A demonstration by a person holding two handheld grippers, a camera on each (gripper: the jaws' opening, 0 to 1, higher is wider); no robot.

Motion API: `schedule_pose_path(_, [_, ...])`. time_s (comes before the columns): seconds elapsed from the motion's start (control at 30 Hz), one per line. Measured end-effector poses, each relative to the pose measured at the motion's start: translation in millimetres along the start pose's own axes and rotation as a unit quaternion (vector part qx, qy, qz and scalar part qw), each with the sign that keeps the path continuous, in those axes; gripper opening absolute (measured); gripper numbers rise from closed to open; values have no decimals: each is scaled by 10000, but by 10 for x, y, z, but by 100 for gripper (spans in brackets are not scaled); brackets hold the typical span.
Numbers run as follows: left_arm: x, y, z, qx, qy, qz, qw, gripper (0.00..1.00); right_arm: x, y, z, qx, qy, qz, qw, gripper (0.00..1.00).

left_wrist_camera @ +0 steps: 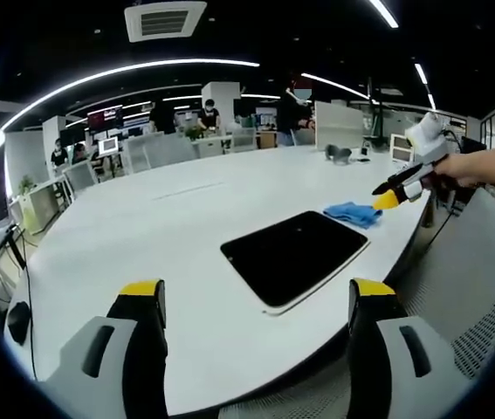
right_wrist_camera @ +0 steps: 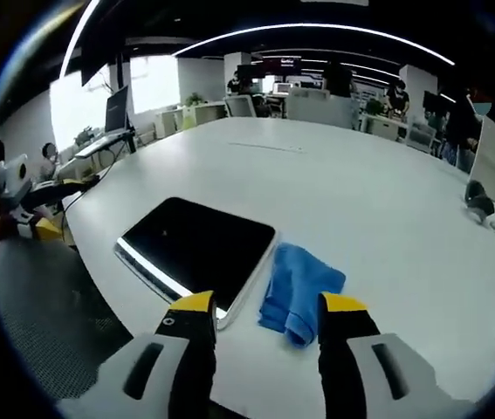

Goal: Wipe the mirror surface with the cleaning cloth until all visible marks leave the cleaned area.

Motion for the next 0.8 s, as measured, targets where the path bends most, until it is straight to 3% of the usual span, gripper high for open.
schedule_pose_path(0.17, [3,1,-3,-4,8,12,10000,84,43,-111,71,-85,-135,52,9999,32])
schedule_pose_path(0.6, [13,14,-16,62,65,49,9999,83,-37,-265,216,-184,-51,-184,9996,33])
schedule_pose_path(0.8, [18,19,-16,77,41,70,9999,84,-90,-315,315,-443,67,-179,9988,32])
Point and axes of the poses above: the point that each gripper's makers call its tool centre point, and the gripper's own axes: y roughly backward along the fingers, z roughly to its right, x roughly out of its top, the point moved 2 cm from there along y, roughly backward along the fingers, and after that the axes turned 7 degrees about -y, right-handed, at the moved point
